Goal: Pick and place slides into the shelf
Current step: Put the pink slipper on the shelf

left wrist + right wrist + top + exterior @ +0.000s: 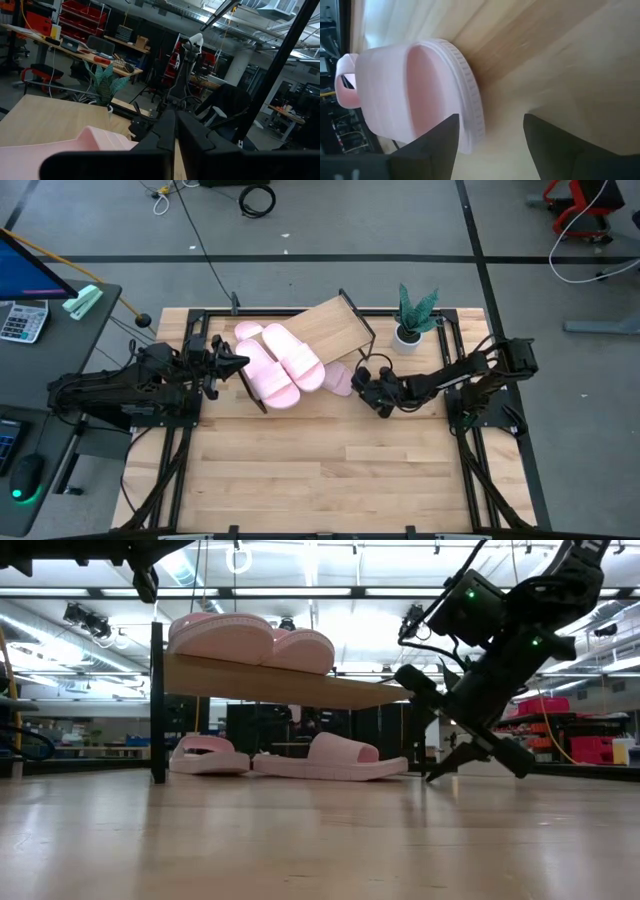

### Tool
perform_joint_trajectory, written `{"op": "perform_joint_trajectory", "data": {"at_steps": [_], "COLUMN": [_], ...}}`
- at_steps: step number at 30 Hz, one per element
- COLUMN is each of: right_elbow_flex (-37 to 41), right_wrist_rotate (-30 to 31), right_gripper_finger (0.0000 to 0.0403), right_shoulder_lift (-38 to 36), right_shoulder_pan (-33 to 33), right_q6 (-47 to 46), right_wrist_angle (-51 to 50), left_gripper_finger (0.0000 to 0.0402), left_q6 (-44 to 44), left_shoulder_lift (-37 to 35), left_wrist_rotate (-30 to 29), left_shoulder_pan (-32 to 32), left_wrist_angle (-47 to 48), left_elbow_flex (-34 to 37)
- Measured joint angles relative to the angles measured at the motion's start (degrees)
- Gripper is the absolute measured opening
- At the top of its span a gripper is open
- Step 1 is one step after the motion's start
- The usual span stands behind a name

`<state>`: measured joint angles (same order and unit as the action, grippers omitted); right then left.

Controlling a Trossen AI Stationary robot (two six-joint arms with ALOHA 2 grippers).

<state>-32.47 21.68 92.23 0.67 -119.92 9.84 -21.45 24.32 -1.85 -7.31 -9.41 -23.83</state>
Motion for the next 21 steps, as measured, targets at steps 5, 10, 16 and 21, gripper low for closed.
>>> {"op": "perform_joint_trajectory", "data": {"at_steps": [5,10,16,21], "right_elbow_flex": [0.0,0.0,0.0,0.0], "right_wrist_rotate": [0.1,0.1,-0.1,-1.3], "right_gripper_finger": [0.0228,0.0228,0.0228,0.0228], "right_shoulder_lift": [0.0,0.0,0.0,0.0], "right_shoulder_pan": [-0.5,-1.1,-2.7,-3.8], "right_q6": [0.8,1.9,3.0,4.1], "right_wrist_angle": [3.1,4.2,4.2,4.3], "left_gripper_finger": [0.0007,0.0011,0.0028,0.0019], "left_q6": [0.0,0.0,0.0,0.0], "left_shoulder_lift": [0.0,0.0,0.0,0.0], "left_wrist_rotate": [0.0,0.0,0.0,0.0], "left_shoulder_pan": [0.0,0.0,0.0,0.0], "left_wrist_angle": [0.0,0.0,0.1,0.3], "left_elbow_flex": [0.0,0.0,0.0,0.0]}}
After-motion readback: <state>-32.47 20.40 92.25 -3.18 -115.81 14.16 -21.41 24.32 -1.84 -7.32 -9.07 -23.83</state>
